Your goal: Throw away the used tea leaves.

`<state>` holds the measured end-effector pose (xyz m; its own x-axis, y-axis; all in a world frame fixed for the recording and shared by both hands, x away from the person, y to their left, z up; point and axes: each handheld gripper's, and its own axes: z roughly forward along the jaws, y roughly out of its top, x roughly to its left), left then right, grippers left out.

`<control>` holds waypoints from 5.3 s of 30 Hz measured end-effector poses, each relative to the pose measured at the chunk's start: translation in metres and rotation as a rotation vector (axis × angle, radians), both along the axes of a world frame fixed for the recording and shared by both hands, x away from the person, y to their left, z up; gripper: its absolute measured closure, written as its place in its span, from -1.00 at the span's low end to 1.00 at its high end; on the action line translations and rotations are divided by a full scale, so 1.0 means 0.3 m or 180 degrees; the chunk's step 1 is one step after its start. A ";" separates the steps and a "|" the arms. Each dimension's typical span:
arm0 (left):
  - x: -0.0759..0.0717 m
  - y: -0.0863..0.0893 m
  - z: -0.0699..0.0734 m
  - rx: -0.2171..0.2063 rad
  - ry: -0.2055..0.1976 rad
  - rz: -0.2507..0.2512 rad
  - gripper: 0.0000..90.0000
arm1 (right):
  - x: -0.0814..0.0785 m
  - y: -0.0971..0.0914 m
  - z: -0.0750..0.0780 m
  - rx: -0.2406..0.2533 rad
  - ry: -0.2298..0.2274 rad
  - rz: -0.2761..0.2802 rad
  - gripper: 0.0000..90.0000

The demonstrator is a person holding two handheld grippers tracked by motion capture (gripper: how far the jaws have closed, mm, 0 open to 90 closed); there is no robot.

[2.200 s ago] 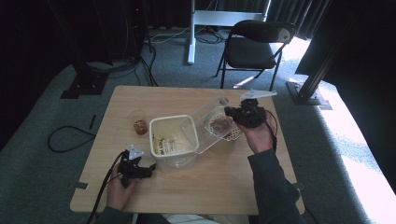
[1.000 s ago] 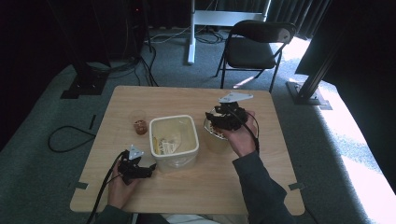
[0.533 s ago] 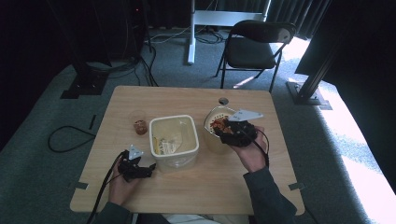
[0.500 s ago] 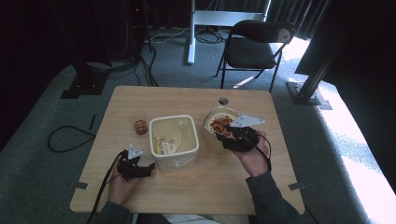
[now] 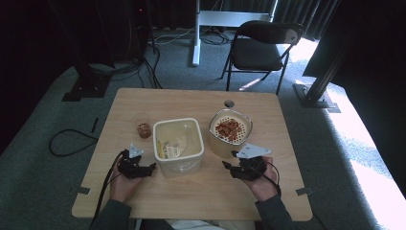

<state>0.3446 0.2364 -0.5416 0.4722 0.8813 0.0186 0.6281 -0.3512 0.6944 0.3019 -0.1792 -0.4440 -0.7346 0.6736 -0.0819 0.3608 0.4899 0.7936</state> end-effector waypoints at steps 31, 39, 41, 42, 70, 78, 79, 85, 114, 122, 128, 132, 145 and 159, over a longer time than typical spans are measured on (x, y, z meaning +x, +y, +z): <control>0.323 0.097 0.129 -0.0496 -0.0567 0.0415 -0.62 | 0.000 -0.004 -0.178 0.0052 0.0329 -0.0059 0.03; 0.331 0.085 0.120 -0.0439 -0.0661 0.0406 -0.28 | 0.002 -0.007 -0.182 0.0063 0.0326 -0.0073 0.03; 0.329 0.084 0.122 -0.0414 -0.0672 0.0381 -0.23 | 0.003 -0.007 -0.183 0.0056 0.0332 -0.0074 0.03; 0.327 0.083 0.124 -0.0410 -0.0681 0.0372 -0.22 | 0.003 -0.007 -0.183 0.0056 0.0332 -0.0074 0.03; 0.253 -0.072 0.550 -0.0708 -0.1050 -0.0323 -0.16 | 0.029 0.007 -0.018 0.0357 -0.0056 -0.0019 0.01; 0.237 -0.161 0.629 -0.0784 -0.1082 -0.0549 -0.16 | 0.067 0.009 0.088 0.0508 -0.0294 -0.0075 -0.07; 0.235 -0.172 0.635 -0.0806 -0.1078 -0.0581 -0.16 | 0.074 0.016 0.101 0.0515 -0.0328 -0.0070 -0.08; 0.227 -0.251 0.662 -0.0896 -0.1062 -0.0773 -0.16 | 0.141 0.062 0.149 0.0630 -0.0426 -0.0044 -0.15; 0.185 -0.434 0.653 -0.1170 -0.0773 -0.1343 -0.15 | 0.325 0.288 0.105 0.0727 -0.0540 0.0191 -0.32; 0.188 -0.442 0.645 -0.1189 -0.0749 -0.1367 -0.19 | 0.325 0.288 0.103 0.0714 -0.0550 0.0198 -0.08; 0.189 -0.441 0.644 -0.1239 -0.0724 -0.1371 -0.35 | 0.318 0.279 0.103 0.0735 -0.0591 0.0178 -0.06; 0.184 -0.440 0.647 -0.1276 -0.0746 -0.1382 -0.39 | 0.319 0.276 0.103 0.0730 -0.0614 0.0142 -0.05; 0.178 -0.395 0.646 -0.1080 -0.0827 -0.1263 -0.41 | 0.317 0.192 0.111 0.0679 -0.0707 -0.0116 -0.05; 0.199 -0.319 0.625 -0.0730 -0.0906 -0.0934 -0.40 | 0.314 0.006 0.134 0.0621 -0.0818 -0.0473 -0.05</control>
<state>0.4042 0.1407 -0.3540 0.7065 0.7077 0.0038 0.2985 -0.3029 0.9051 0.3961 -0.1775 -0.4039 -0.5995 0.7927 -0.1104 0.1932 0.2772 0.9412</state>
